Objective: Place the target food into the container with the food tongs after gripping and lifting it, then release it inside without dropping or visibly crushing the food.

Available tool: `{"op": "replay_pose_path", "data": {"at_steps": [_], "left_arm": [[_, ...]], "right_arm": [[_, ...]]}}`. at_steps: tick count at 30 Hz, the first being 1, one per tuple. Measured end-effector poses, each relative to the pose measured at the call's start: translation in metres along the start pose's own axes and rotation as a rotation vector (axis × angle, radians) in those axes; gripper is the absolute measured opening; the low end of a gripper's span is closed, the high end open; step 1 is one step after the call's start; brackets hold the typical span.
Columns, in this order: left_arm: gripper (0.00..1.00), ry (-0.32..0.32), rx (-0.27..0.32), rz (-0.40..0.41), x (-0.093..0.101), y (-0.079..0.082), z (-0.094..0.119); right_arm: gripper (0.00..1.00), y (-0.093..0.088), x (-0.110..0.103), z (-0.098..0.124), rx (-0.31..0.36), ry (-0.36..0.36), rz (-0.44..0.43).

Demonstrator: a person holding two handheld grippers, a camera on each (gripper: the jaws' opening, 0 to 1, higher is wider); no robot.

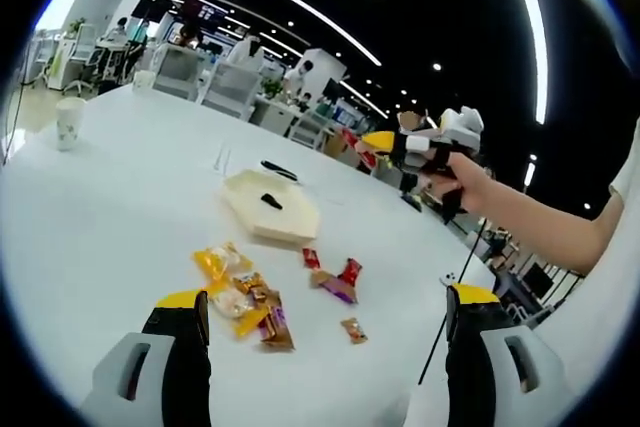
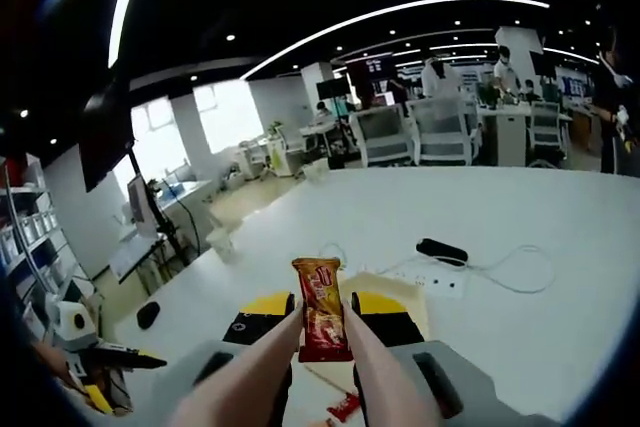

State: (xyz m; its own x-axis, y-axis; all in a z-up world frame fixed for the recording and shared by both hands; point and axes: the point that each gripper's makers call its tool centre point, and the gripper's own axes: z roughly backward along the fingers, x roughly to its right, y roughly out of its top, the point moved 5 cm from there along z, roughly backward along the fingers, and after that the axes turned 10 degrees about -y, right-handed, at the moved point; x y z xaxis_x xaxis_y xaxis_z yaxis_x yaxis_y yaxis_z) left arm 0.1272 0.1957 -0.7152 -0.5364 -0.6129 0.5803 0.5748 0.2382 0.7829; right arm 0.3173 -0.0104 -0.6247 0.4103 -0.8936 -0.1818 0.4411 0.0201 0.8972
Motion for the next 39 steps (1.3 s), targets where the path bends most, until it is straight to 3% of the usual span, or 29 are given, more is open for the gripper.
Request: {"op": "replay_pose_path", "data": {"at_steps": [14, 22, 39], "left_arm": [[0.99, -0.02, -0.042, 0.026, -0.02, 0.007, -0.019], [0.99, -0.029, -0.071, 0.031, -0.028, 0.008, -0.025], [0.99, -0.009, -0.076, 0.037, -0.031, 0.008, -0.025]], "right_arm": [[0.22, 0.006, 0.01, -0.023, 0.027, -0.067, 0.002], [0.21, 0.011, 0.022, -0.031, 0.061, -0.144, 0.019], [0.23, 0.013, 0.028, -0.05, 0.063, -0.16, 0.03]]}}
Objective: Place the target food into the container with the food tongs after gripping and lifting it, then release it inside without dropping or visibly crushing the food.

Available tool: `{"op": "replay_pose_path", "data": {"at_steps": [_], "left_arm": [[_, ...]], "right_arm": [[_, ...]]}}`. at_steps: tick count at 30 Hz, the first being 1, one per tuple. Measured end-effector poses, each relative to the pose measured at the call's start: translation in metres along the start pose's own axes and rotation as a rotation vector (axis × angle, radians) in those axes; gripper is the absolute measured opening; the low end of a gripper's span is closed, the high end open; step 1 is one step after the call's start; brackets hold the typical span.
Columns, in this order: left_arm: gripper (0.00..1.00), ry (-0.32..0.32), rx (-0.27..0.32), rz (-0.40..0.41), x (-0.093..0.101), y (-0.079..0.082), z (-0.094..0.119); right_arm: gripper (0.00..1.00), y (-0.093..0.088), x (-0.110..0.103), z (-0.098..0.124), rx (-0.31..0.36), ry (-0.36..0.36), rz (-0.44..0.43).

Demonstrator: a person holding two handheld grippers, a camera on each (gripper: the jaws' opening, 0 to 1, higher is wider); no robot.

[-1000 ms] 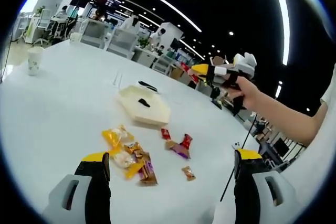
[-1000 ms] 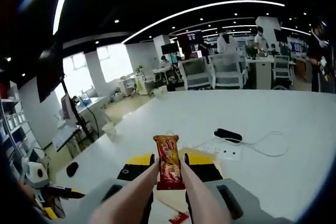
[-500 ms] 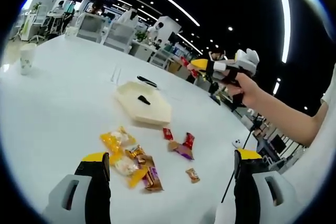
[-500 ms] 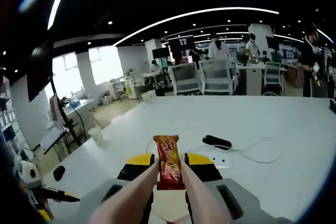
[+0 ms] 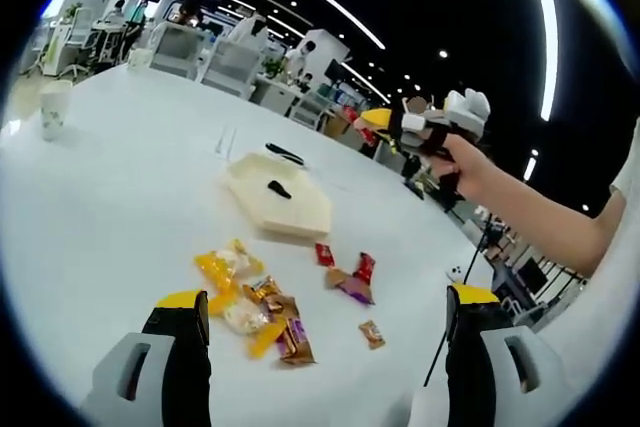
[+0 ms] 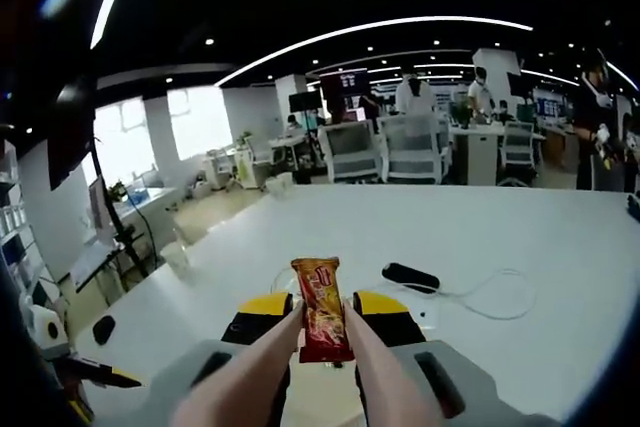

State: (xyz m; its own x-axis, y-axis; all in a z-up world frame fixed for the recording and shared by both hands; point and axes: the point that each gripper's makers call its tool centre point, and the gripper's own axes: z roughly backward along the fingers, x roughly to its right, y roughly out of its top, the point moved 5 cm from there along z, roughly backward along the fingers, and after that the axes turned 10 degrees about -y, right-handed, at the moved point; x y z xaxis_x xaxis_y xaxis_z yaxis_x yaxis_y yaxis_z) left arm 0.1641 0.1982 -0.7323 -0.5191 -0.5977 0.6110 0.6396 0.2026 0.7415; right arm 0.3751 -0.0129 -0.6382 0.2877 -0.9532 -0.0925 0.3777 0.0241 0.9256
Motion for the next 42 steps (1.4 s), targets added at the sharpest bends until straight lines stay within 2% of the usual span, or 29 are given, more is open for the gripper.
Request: {"op": "replay_pose_path", "data": {"at_steps": [10, 12, 16, 28, 42], "left_arm": [[0.99, 0.009, -0.01, 0.012, -0.001, -0.003, 0.0], [0.99, 0.008, -0.007, 0.014, -0.002, -0.003, 0.0], [0.99, 0.004, -0.009, 0.014, -0.001, -0.003, -0.002], [0.99, -0.009, -0.009, 0.007, 0.001, -0.003, -0.002], [0.99, -0.028, 0.016, -0.012, 0.006, -0.001, -0.003]], "right_arm": [[0.24, 0.0, 0.007, 0.001, 0.004, -0.018, -0.03], [0.25, -0.001, 0.01, 0.002, -0.002, -0.019, -0.064], [0.25, -0.004, 0.015, 0.004, -0.008, -0.025, -0.075], [0.26, -0.013, 0.023, 0.017, -0.022, -0.043, -0.083], [0.26, -0.018, 0.019, 0.03, -0.025, -0.017, -0.08]]}}
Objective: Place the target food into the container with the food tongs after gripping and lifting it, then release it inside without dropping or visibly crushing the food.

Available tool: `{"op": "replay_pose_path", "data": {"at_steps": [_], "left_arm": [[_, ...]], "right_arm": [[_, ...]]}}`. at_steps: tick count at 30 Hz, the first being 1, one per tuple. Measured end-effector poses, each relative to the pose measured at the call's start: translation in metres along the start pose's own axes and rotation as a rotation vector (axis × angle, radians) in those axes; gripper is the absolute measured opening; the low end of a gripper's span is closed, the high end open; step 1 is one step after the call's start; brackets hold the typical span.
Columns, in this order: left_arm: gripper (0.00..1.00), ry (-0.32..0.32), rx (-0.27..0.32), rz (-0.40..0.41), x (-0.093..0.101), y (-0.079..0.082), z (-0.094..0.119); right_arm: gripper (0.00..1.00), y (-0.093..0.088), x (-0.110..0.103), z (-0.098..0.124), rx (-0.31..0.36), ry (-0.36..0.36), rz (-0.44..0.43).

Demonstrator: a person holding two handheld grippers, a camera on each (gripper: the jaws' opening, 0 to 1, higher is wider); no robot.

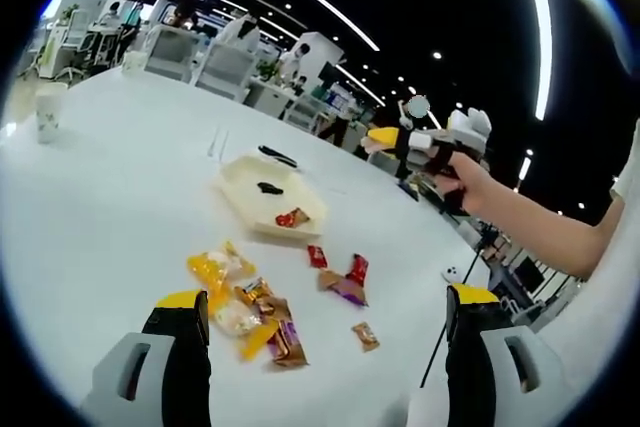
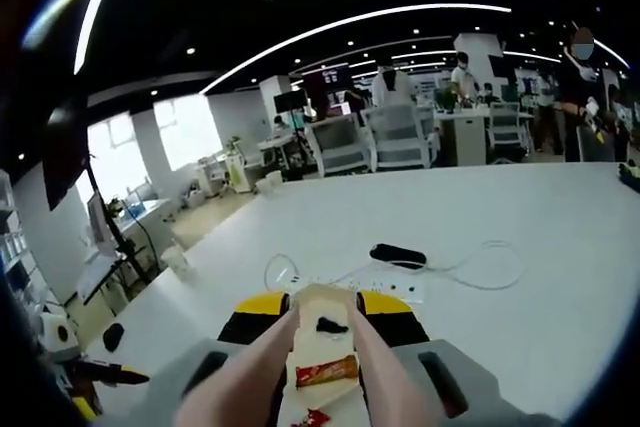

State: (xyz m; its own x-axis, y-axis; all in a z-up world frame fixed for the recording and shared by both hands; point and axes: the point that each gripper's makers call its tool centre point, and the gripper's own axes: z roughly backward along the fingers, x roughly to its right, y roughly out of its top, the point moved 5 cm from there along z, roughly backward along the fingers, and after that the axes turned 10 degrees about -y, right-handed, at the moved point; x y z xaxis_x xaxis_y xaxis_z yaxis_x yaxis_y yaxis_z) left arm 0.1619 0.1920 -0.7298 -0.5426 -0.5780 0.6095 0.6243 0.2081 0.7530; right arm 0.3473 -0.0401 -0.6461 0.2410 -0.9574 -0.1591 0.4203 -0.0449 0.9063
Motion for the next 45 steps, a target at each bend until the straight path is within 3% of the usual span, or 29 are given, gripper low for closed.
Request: {"op": "replay_pose_path", "data": {"at_steps": [15, 45], "left_arm": [[0.99, -0.018, 0.029, -0.03, 0.004, 0.004, -0.001], [0.99, -0.014, 0.021, -0.044, 0.001, 0.005, -0.001]], "right_arm": [[0.26, -0.014, -0.003, 0.01, -0.027, 0.031, 0.005], [0.27, -0.055, -0.016, 0.013, -0.107, 0.029, -0.009]]}}
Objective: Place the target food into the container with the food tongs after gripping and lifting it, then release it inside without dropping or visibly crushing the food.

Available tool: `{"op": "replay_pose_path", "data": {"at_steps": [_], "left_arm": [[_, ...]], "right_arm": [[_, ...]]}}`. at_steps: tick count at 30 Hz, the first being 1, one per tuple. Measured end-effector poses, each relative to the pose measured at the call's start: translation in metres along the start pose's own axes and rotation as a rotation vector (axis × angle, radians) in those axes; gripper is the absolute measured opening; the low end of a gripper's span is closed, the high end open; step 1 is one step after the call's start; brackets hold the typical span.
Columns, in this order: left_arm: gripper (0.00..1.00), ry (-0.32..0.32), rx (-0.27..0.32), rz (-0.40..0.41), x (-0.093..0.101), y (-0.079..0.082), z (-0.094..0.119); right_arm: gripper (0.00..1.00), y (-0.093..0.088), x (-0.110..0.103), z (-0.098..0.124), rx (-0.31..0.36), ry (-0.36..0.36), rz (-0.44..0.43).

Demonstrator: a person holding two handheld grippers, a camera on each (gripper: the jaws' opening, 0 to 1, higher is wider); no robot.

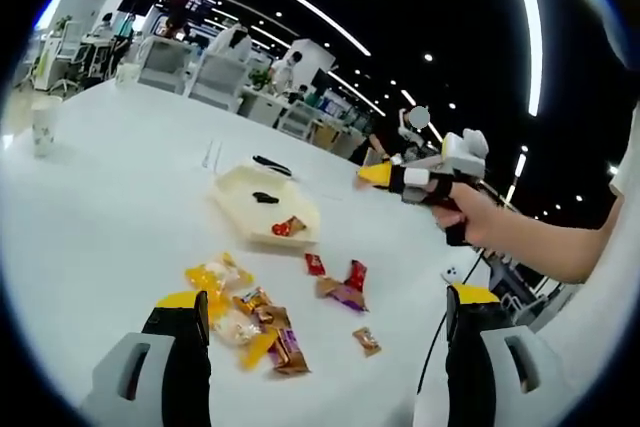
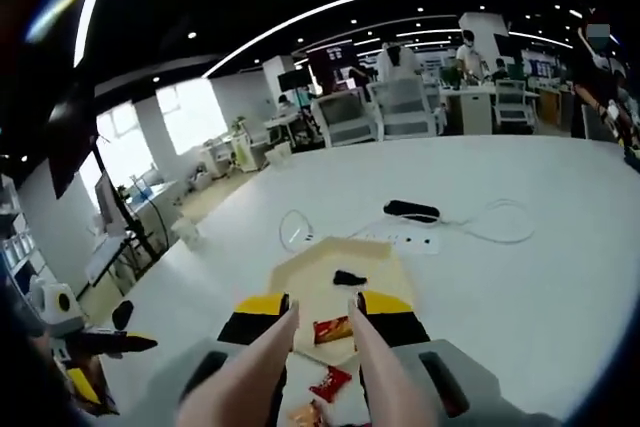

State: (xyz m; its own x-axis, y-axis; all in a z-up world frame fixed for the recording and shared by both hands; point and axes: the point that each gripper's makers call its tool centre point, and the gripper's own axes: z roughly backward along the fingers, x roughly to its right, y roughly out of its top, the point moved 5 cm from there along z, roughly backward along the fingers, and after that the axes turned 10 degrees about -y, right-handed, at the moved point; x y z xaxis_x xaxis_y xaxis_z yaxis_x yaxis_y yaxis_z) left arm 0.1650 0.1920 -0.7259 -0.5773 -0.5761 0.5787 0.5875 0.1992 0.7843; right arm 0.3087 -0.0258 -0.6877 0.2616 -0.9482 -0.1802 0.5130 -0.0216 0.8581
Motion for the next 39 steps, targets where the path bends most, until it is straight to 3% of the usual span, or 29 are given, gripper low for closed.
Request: {"op": "replay_pose_path", "data": {"at_steps": [39], "left_arm": [[0.99, 0.025, -0.007, -0.05, -0.007, 0.006, 0.0]], "right_arm": [[0.27, -0.032, 0.005, -0.003, -0.055, -0.05, -0.054]]}}
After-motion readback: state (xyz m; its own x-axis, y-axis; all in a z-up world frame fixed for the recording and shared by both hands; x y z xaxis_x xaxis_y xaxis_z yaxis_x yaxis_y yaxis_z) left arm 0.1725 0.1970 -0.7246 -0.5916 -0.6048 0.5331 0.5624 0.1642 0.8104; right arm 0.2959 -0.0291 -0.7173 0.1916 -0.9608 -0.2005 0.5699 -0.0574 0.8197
